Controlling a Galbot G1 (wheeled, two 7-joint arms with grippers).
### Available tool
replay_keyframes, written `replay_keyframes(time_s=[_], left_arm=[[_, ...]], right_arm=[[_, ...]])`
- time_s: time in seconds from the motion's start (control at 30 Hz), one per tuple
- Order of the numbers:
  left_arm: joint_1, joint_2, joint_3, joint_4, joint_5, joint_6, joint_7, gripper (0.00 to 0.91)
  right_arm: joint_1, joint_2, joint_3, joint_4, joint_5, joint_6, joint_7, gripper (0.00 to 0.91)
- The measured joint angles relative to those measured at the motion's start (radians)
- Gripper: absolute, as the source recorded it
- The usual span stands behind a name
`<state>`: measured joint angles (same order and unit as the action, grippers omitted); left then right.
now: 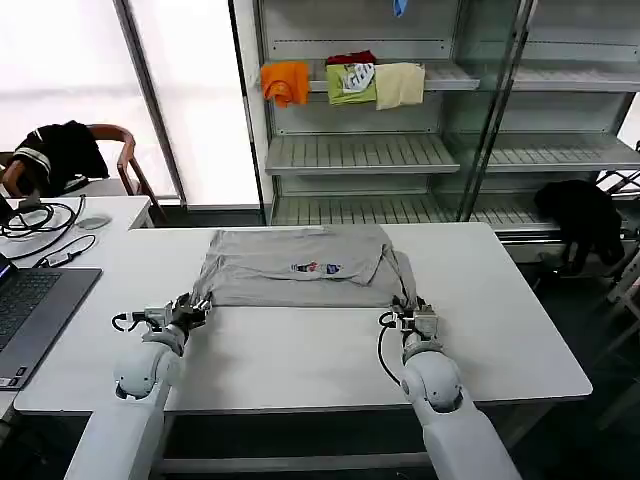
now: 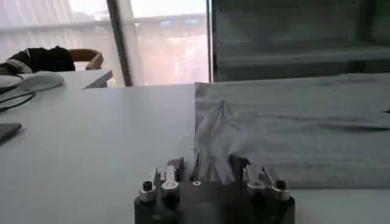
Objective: Fold and organize the clothes.
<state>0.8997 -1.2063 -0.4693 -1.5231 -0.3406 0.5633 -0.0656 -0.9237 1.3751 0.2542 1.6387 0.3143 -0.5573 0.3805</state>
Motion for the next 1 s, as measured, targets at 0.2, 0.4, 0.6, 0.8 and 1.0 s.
replay_keyframes(time_s=[0.2,0.4,0.6,0.8,1.0], left_arm=[[0.000,-0.011,0.009,0.003,0.004,0.001,0.005,0.020],[0.016,-0.008,0.014,-0.014,0.003,0.004,-0.001,0.020],[0.057,-0.010,0.002,-0.081,-0.008,0.008,0.001,0.020],[0.118,-0.010,-0.012,-0.179,-0.014,0.012,0.004,0.010],[0.188,0.009,-0.036,-0.285,-0.025,0.006,0.007,0.020]], right_arm=[[-0.024,-0.003,0.000,0.020,0.010,0.013,-0.003,0.000],[-0.061,-0.008,-0.003,0.061,0.015,0.029,0.001,0.000],[-0.103,-0.025,0.006,0.119,0.026,0.036,0.009,0.000],[-0.162,-0.041,0.026,0.209,0.033,0.026,0.023,0.000],[-0.232,-0.055,0.040,0.319,0.030,0.023,0.035,0.000]])
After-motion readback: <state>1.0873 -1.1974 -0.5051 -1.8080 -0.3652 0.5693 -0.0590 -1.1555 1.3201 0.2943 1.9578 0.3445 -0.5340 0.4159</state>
